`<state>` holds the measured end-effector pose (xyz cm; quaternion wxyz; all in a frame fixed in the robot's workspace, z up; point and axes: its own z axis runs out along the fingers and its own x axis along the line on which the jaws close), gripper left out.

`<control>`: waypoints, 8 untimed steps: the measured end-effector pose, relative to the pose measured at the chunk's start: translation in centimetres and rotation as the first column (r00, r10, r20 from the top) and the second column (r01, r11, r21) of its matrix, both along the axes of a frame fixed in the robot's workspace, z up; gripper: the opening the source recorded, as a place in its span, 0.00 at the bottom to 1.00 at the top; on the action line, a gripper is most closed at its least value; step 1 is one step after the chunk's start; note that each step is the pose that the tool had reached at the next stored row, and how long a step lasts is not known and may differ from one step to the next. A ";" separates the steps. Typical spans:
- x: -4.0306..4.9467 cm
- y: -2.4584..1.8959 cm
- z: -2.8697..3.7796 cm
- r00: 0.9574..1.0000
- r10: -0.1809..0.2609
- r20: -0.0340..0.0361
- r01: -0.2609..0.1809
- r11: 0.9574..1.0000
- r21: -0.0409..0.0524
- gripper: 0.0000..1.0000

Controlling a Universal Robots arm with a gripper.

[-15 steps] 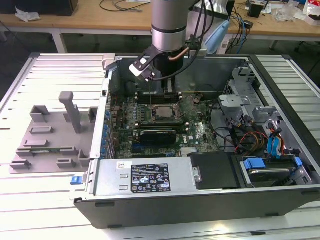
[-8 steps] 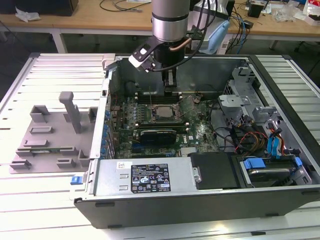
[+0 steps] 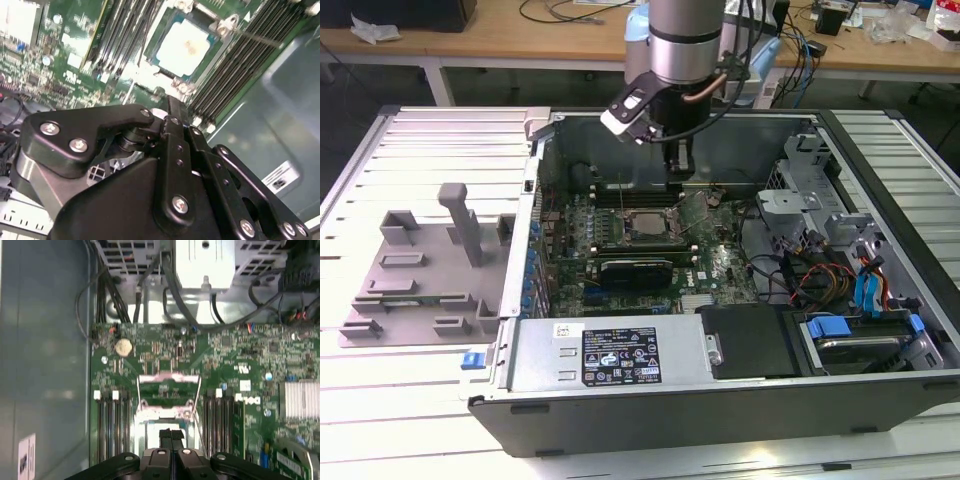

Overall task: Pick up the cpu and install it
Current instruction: 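Close the cpu cover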

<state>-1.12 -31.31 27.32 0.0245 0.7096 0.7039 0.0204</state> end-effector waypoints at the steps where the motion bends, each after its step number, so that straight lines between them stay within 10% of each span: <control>1: 0.36 0.00 0.00 1.000 0.000 0.000 0.000 1.000 0.000 0.11; 8: 3.98 0.00 -0.02 1.000 0.000 0.000 0.000 1.000 0.000 0.11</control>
